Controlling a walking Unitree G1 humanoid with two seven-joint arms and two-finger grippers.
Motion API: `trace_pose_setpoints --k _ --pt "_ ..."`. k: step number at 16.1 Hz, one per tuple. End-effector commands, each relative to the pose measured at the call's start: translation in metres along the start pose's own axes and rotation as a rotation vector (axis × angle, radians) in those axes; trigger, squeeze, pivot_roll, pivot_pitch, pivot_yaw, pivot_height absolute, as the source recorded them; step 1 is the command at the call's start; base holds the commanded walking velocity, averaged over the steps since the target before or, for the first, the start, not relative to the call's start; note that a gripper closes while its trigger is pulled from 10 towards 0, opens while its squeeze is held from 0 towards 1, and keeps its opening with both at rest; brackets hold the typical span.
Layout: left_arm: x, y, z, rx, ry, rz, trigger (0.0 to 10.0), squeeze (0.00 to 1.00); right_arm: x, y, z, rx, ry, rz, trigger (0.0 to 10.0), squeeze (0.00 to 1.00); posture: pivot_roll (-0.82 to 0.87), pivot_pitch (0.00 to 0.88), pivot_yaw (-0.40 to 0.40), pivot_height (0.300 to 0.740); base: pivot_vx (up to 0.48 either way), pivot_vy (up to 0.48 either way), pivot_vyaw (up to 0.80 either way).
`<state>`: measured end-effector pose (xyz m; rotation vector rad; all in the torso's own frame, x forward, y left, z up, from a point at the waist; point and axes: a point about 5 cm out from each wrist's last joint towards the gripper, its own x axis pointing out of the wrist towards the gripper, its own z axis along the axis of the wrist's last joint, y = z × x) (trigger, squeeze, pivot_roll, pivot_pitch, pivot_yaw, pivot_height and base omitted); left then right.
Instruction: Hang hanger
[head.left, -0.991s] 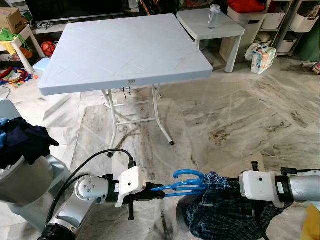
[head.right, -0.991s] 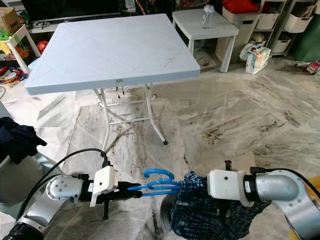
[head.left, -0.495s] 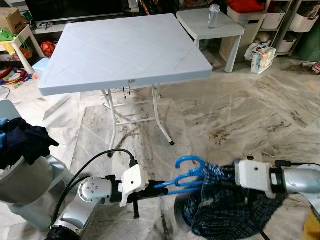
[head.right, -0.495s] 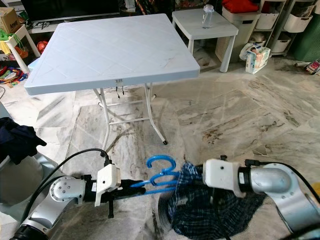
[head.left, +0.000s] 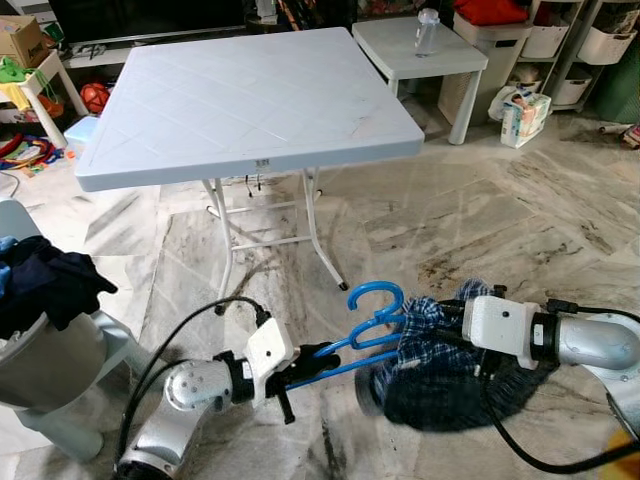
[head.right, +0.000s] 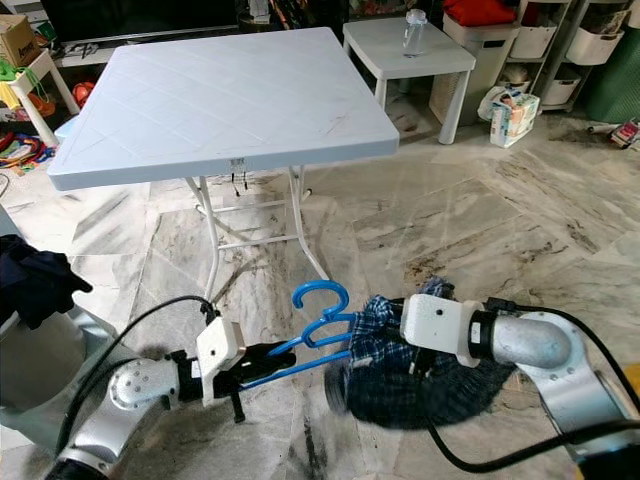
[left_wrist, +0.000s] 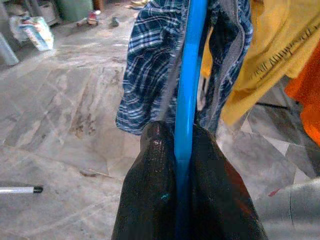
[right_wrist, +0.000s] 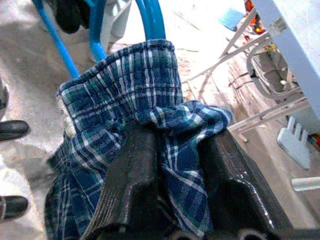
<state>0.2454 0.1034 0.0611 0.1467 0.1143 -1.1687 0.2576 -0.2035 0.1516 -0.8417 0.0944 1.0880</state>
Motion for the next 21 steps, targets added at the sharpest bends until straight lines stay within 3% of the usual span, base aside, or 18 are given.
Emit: trace_pose_setpoints --k 1,5,10,11,12,17,19,21 --pt "-0.002 0.007 0.008 0.0 -0.053 0.079 0.0 0.0 0.004 0.002 -0.001 0.002 -0.008 -0.004 10.0 0.0 -0.1 0.053 -0.007 0.74 0.0 0.0 0.0" --pt "-0.001 0.009 0.01 -0.013 -0.069 0.14 0.0 0.0 0.014 0.003 -0.002 0.004 -0.028 -0.073 10.0 0.0 -0.1 0.058 -0.005 0.74 0.0 0.0 0.0" --pt "-0.001 0.016 0.012 -0.037 -0.088 0.246 0.0 0.0 0.02 -0.013 0.0 -0.043 -0.054 -0.198 10.0 0.0 -0.09 0.058 -0.005 0.74 0.0 0.0 0.0" --pt "-0.001 0.015 0.012 -0.035 -0.085 0.246 0.0 0.0 0.021 -0.016 0.001 -0.012 -0.072 -0.204 10.0 0.0 -0.09 0.058 -0.005 0.74 0.0 0.0 0.0" --pt "-0.001 0.014 0.011 -0.035 -0.077 0.246 0.0 0.0 0.022 -0.016 0.001 0.015 -0.08 -0.184 10.0 1.0 -0.09 0.057 -0.005 0.74 0.0 0.0 0.0" --pt "-0.001 0.013 0.01 -0.04 -0.073 0.233 0.0 0.0 0.023 -0.016 0.003 -0.029 -0.085 -0.163 10.0 1.0 -0.09 0.053 0.0 0.74 0.0 0.0 0.0" --pt "-0.001 0.009 0.009 -0.038 -0.061 0.183 0.0 0.0 0.019 -0.022 0.004 -0.11 -0.052 -0.14 10.0 1.0 -0.09 0.053 0.002 0.74 0.0 0.0 0.0" --pt "-0.002 0.004 0.006 0.001 -0.029 0.113 0.0 0.0 0.016 -0.026 0.006 -0.128 -0.047 -0.097 10.0 1.0 -0.09 0.053 0.002 0.74 0.0 0.0 0.0"
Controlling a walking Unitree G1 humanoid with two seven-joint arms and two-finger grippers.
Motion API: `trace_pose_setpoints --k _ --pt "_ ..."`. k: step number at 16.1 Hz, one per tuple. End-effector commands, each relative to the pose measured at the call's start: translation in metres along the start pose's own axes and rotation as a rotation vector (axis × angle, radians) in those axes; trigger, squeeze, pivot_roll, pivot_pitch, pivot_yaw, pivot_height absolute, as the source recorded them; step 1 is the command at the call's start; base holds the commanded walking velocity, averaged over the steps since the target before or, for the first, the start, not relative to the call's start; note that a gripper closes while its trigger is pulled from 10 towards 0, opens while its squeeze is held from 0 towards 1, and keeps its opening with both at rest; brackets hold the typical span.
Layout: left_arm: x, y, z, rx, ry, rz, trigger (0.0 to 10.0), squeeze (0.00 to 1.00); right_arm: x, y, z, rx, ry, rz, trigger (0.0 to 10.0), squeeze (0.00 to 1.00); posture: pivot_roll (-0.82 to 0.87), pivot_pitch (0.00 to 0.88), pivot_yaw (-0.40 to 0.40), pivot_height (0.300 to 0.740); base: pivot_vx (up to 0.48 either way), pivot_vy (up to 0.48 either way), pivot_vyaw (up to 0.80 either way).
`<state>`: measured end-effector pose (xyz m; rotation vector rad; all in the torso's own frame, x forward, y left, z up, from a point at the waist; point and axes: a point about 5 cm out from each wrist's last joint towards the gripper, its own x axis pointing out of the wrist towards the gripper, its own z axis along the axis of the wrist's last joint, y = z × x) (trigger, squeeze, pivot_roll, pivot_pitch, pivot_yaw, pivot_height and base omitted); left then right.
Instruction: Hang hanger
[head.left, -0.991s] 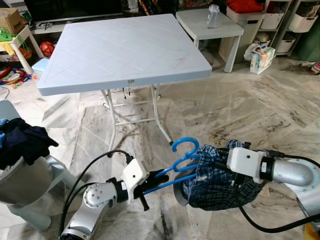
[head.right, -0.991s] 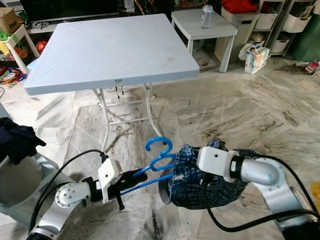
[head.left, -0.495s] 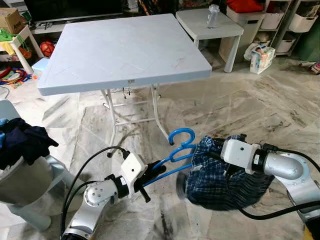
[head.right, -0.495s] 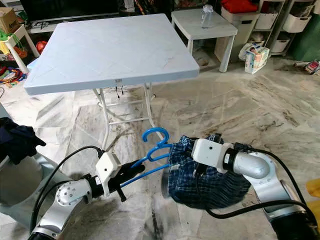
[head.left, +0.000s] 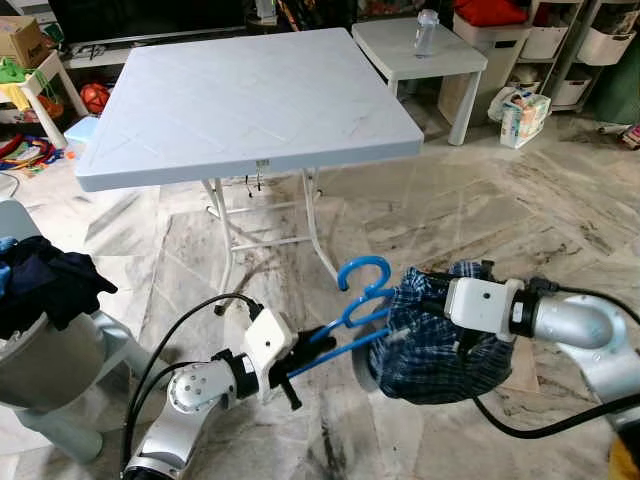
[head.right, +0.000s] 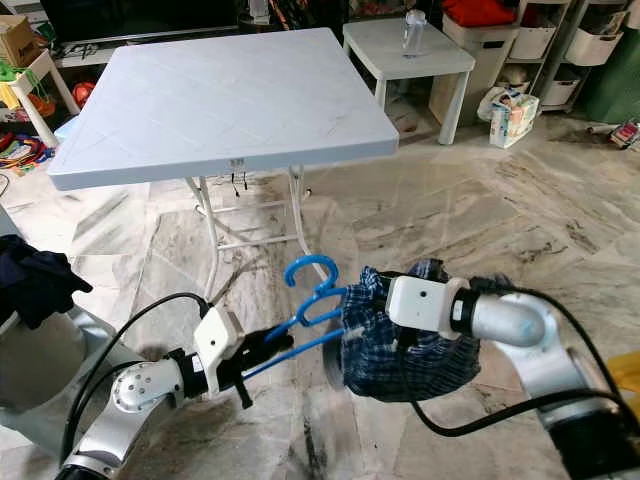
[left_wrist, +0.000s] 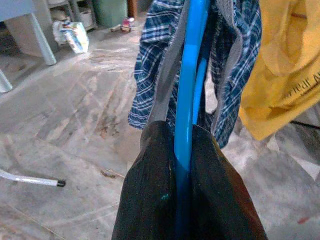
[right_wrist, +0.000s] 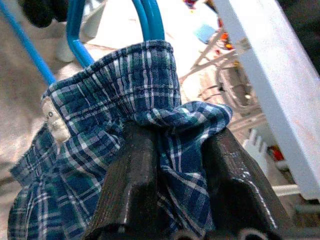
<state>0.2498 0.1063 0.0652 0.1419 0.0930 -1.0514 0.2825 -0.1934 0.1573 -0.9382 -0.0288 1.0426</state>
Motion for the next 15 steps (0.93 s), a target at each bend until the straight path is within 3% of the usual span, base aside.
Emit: trace_pose_setpoints --k 1,2,5,6,7,10,15 --pt "-0.001 -0.002 0.001 0.024 -0.001 -0.014 0.0 0.0 -0.001 -0.004 0.004 0.003 -0.016 0.026 10.0 0.97 -0.09 0.054 0.001 0.74 0.0 0.0 0.0" --pt "-0.003 -0.001 0.0 0.047 0.011 -0.022 0.0 0.0 -0.002 -0.001 0.005 0.007 -0.011 0.084 10.0 0.0 -0.09 0.057 0.0 0.74 0.0 0.0 0.0" --pt "-0.007 -0.001 -0.002 0.086 0.036 -0.06 0.0 0.0 -0.002 0.009 0.004 -0.034 -0.008 0.202 10.0 0.0 -0.09 0.057 -0.001 0.74 0.0 0.0 0.0" --pt "-0.009 -0.004 -0.004 0.11 0.053 -0.088 0.0 0.0 -0.005 0.016 0.001 -0.028 0.007 0.288 10.0 0.21 -0.09 0.057 -0.001 0.74 0.0 0.0 0.0" --pt "-0.011 -0.005 -0.005 0.127 0.067 -0.113 0.0 0.0 -0.008 0.018 -0.002 -0.057 0.033 0.342 10.0 1.0 -0.08 0.068 0.002 0.74 0.0 0.0 0.0" --pt "-0.014 -0.005 -0.008 0.159 0.09 -0.142 0.0 0.0 -0.013 0.015 -0.009 -0.123 0.091 0.419 10.0 1.0 -0.09 0.07 0.005 0.74 0.0 0.0 0.0" --pt "-0.014 -0.005 -0.009 0.161 0.093 -0.13 0.0 0.0 -0.017 0.013 -0.02 -0.197 0.166 0.408 10.0 1.0 -0.08 0.068 0.002 0.74 0.0 0.0 0.0"
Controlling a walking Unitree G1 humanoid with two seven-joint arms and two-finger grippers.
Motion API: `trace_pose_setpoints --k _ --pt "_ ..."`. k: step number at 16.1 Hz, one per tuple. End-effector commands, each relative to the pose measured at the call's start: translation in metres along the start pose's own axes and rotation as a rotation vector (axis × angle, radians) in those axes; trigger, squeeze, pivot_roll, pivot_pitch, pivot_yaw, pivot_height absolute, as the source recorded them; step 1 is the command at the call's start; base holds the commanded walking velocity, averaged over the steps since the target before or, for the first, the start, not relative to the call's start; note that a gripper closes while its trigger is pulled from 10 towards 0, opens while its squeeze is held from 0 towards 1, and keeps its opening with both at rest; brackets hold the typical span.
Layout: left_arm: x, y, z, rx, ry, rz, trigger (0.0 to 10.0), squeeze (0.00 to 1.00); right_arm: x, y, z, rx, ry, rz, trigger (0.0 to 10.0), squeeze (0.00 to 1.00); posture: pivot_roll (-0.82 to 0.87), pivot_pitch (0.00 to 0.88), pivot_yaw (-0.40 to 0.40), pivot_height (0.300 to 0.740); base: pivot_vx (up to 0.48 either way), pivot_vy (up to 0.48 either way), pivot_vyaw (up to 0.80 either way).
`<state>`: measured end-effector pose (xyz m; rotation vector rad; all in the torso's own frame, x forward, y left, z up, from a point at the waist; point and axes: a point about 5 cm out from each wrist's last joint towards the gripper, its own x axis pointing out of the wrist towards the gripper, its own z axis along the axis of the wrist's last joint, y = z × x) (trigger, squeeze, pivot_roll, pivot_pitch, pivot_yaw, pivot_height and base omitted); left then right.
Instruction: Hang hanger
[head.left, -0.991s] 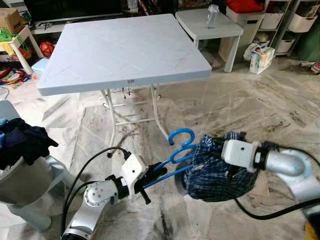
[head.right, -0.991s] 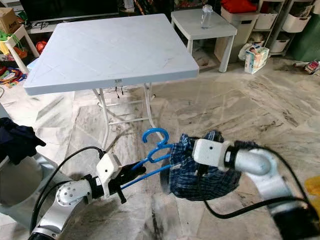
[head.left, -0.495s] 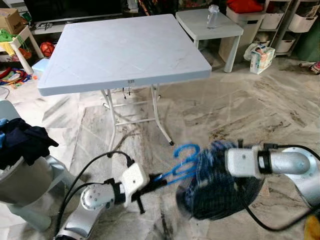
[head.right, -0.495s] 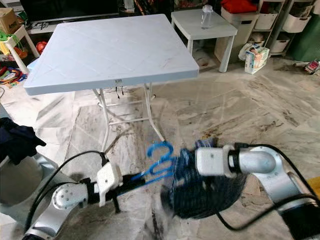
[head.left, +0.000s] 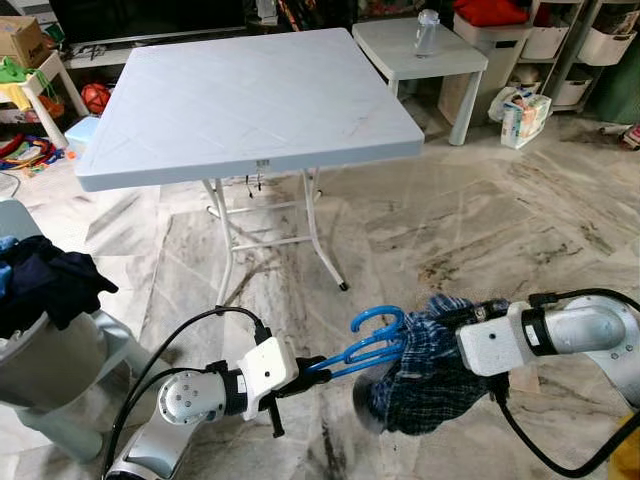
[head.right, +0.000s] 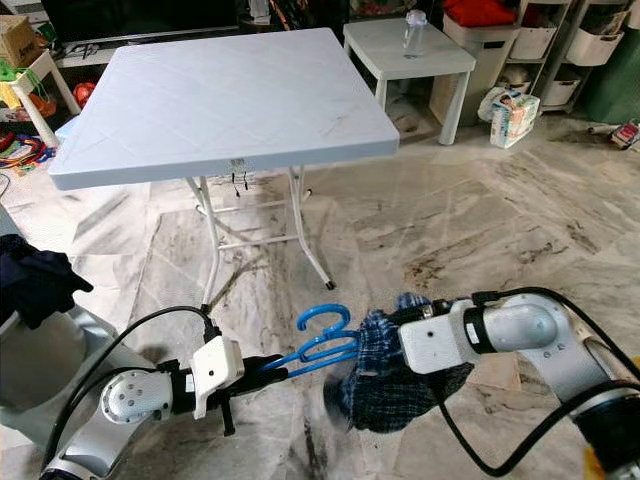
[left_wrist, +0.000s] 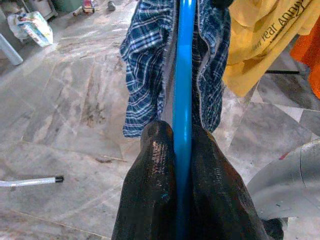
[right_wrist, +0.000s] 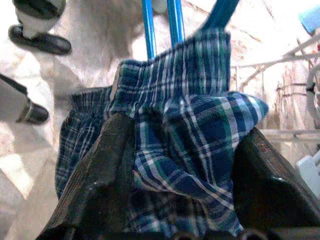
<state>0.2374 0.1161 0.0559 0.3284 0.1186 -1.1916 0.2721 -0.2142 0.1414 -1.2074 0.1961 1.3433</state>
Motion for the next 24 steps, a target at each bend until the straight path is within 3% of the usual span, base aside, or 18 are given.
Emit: trace_pose_setpoints --k 1,2,3,4,5,6,10,11,12,13,14,16,20,21,22,24 --pt "-0.001 0.001 0.001 0.012 -0.008 0.013 0.0 0.0 -0.002 -0.002 -0.003 -0.02 0.026 -0.009 10.0 1.0 -0.08 0.068 0.002 0.74 0.0 0.0 0.0" --pt "-0.001 0.001 0.0 0.009 -0.009 0.02 0.0 0.0 -0.002 -0.006 -0.006 -0.026 0.041 -0.06 10.0 0.7 -0.08 0.068 0.0 0.74 0.0 0.0 0.0" --pt "-0.001 0.001 0.0 0.005 -0.01 0.027 0.0 0.0 -0.003 -0.01 -0.009 -0.033 0.068 -0.11 10.0 0.31 -0.08 0.066 -0.001 0.74 0.0 0.0 0.0" --pt "-0.001 0.002 0.0 0.0 -0.012 0.034 0.0 0.0 -0.004 -0.013 -0.013 -0.033 0.096 -0.15 10.0 0.06 -0.08 0.064 -0.002 0.74 0.0 0.0 0.0" --pt "-0.001 0.002 -0.001 -0.007 -0.014 0.042 0.0 0.0 -0.008 -0.019 -0.016 -0.013 0.111 -0.231 10.0 0.8 -0.08 0.064 -0.002 0.74 0.0 0.0 0.0" --pt "-0.001 0.002 -0.001 -0.009 -0.014 0.042 0.0 0.0 -0.01 -0.026 -0.014 0.022 0.084 -0.309 10.0 1.0 -0.09 0.062 0.001 0.74 0.0 0.0 0.0" --pt "-0.001 0.005 -0.002 -0.018 -0.011 0.066 0.0 0.0 -0.017 -0.023 -0.026 0.018 0.146 -0.32 10.0 1.0 -0.09 0.058 0.0 0.74 0.0 0.0 0.0" --pt "-0.002 0.008 -0.003 -0.039 -0.013 0.106 0.0 0.0 -0.021 -0.018 -0.029 0.051 0.148 -0.313 10.0 0.31 -0.08 0.06 -0.002 0.74 0.0 0.0 0.0" --pt "-0.003 0.01 -0.004 -0.051 -0.013 0.125 0.0 0.0 -0.023 -0.015 -0.03 0.068 0.15 -0.307 10.0 0.31 -0.08 0.061 -0.003 0.74 0.0 0.0 0.0" --pt "-0.004 0.012 -0.005 -0.059 -0.011 0.154 0.0 0.0 -0.026 -0.013 -0.032 0.092 0.156 -0.304 10.0 0.0 -0.08 0.064 -0.003 0.74 0.0 0.0 0.0" --pt "-0.007 0.021 -0.008 -0.113 -0.014 0.24 0.0 0.0 -0.033 -0.009 -0.039 0.155 0.188 -0.34 10.0 0.0 -0.09 0.069 -0.001 0.74 0.0 0.0 0.0" --pt "-0.008 0.026 -0.008 -0.151 -0.023 0.292 0.0 0.0 -0.035 -0.008 -0.043 0.194 0.212 -0.379 10.0 0.0 -0.09 0.07 0.0 0.74 0.0 0.0 0.0" --pt "-0.006 0.033 -0.003 -0.178 -0.056 0.328 0.0 0.0 -0.016 0.004 -0.045 0.372 0.187 -0.443 10.0 0.0 -0.09 0.071 -0.002 0.74 0.0 0.0 0.0" --pt "-0.003 0.033 0.0 -0.187 -0.074 0.331 0.0 0.0 0.006 0.015 -0.036 0.569 0.094 -0.483 10.0 0.0 -0.09 0.072 -0.004 0.74 0.0 0.0 0.0" --pt "-0.002 0.032 0.002 -0.189 -0.081 0.326 0.0 0.0 0.012 0.017 -0.034 0.624 0.073 -0.492 10.0 0.0 -0.09 0.073 -0.004 0.74 0.0 0.0 0.0" --pt "0.001 0.03 0.005 -0.195 -0.098 0.302 0.0 0.0 0.029 0.023 -0.028 0.828 0.007 -0.539 10.0 0.0 -0.09 0.073 -0.004 0.74 0.0 0.0 0.0"
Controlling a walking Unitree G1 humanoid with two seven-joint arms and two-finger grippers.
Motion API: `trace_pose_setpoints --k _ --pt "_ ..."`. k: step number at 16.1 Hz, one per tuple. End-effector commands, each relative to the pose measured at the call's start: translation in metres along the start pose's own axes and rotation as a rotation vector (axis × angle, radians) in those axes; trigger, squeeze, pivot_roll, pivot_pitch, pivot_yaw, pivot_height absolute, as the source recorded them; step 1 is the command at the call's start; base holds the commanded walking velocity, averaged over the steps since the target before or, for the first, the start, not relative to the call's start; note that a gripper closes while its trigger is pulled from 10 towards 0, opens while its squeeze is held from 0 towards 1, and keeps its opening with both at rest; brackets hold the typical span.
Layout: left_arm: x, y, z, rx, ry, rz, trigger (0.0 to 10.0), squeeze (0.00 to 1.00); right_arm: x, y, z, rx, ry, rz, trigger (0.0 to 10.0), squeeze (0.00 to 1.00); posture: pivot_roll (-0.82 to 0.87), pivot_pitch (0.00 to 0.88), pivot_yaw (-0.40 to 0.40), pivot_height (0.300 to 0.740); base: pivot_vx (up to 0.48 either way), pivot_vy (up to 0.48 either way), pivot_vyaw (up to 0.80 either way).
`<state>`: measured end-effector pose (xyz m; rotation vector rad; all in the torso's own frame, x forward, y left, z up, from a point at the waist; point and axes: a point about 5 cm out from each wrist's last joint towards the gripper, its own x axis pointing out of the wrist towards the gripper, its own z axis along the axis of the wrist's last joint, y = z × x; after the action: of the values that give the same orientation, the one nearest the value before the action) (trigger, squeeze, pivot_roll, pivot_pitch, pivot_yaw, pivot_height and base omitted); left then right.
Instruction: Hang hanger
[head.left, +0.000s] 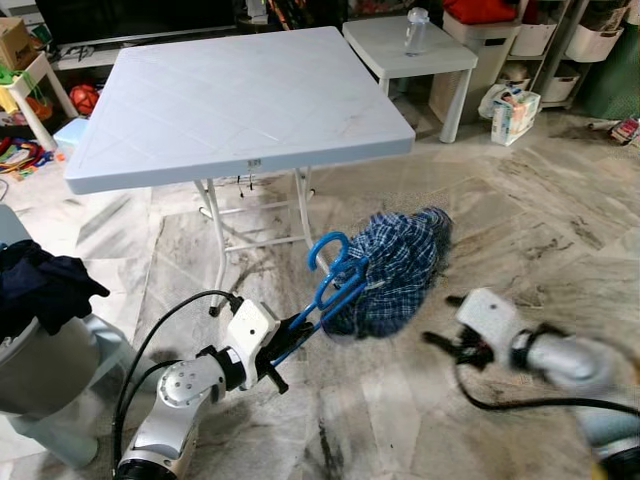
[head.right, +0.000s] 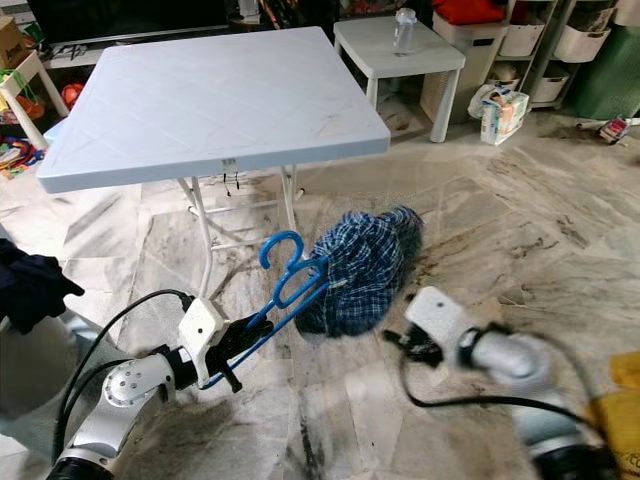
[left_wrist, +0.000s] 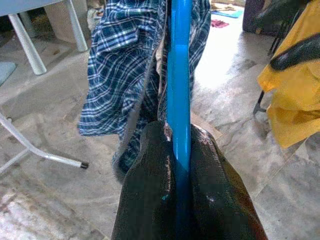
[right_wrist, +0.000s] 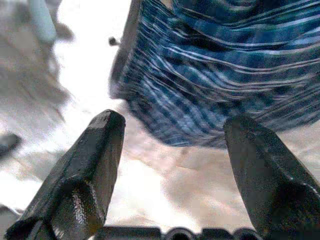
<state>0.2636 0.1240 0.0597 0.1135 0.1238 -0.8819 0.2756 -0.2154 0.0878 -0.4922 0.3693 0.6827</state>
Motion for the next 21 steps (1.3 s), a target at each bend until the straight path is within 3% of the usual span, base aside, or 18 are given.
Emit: trace_pose_setpoints --k 1,3,4,7,9,10,21 --pt "0.001 -0.003 0.008 0.003 -0.036 -0.037 0.0 0.0 0.002 -0.004 0.002 0.118 -0.023 -0.078 10.0 0.0 -0.09 0.073 -0.004 0.74 0.0 0.0 0.0" --pt "0.002 -0.007 0.01 -0.003 -0.044 -0.067 0.0 0.0 0.01 -0.001 0.005 0.176 -0.047 -0.128 10.0 0.0 -0.09 0.073 -0.003 0.74 0.0 0.0 0.0" --pt "0.004 -0.008 0.011 -0.005 -0.046 -0.079 0.0 0.0 0.015 -0.007 0.009 0.187 -0.052 -0.213 10.0 0.0 -0.09 0.071 -0.003 0.74 0.0 0.0 0.0" --pt "0.003 -0.012 0.015 -0.015 -0.057 -0.097 0.0 0.0 0.024 -0.018 0.022 0.162 -0.07 -0.377 10.0 0.0 -0.08 0.069 -0.002 0.74 0.0 0.0 0.0" --pt "0.003 -0.014 0.016 -0.019 -0.06 -0.108 0.0 0.0 0.027 -0.019 0.024 0.161 -0.07 -0.419 10.0 0.0 -0.08 0.068 -0.003 0.74 0.0 0.0 0.0" --pt "0.002 -0.015 0.016 -0.024 -0.06 -0.111 0.0 0.0 0.032 -0.02 0.028 0.189 -0.089 -0.443 0.0 0.0 -0.08 0.068 -0.003 0.74 0.0 0.0 0.0" --pt "0.0 -0.012 0.016 -0.026 -0.047 -0.103 0.0 0.0 0.028 -0.023 0.013 0.229 -0.089 -0.53 0.0 0.0 -0.07 0.059 0.002 0.74 0.0 0.0 0.0"
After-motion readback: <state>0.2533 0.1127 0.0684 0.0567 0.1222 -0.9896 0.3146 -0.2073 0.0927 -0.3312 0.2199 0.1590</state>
